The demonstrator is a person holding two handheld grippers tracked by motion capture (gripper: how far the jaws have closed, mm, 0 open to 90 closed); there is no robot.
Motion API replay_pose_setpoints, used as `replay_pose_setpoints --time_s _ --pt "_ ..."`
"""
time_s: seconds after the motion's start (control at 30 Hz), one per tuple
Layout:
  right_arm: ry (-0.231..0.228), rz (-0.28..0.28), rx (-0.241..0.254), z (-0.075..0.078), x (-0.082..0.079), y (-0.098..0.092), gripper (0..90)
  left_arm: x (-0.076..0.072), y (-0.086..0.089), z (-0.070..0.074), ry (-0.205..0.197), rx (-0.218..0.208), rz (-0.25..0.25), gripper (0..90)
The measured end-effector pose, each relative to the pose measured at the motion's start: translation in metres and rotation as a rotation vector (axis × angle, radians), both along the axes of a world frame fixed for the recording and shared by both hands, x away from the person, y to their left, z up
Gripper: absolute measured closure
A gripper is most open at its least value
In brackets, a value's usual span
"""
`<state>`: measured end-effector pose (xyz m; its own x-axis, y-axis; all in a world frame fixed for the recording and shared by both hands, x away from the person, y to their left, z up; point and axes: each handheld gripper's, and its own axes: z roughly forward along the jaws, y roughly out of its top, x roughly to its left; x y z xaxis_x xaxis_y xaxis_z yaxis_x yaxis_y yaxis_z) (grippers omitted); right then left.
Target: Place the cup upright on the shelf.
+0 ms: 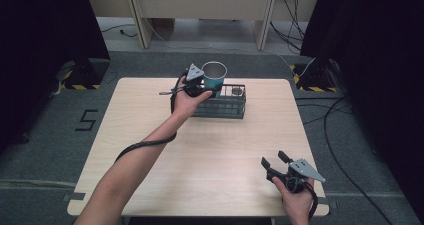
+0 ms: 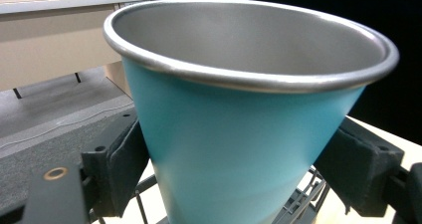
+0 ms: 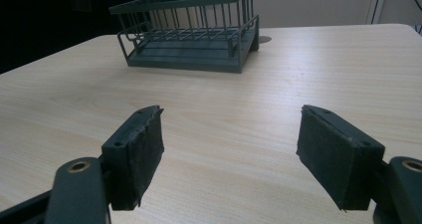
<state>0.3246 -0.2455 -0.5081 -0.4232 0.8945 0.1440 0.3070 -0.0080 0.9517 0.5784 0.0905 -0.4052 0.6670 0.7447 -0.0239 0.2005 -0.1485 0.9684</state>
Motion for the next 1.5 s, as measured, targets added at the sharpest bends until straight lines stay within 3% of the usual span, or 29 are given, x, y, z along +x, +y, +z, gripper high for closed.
replay_pose_setpoints --time_s 1.5 --pt "0.005 0.004 0.006 -0.001 0.000 -0.001 26.9 0.008 -0.016 -0.034 0.089 0.015 0.023 17.5"
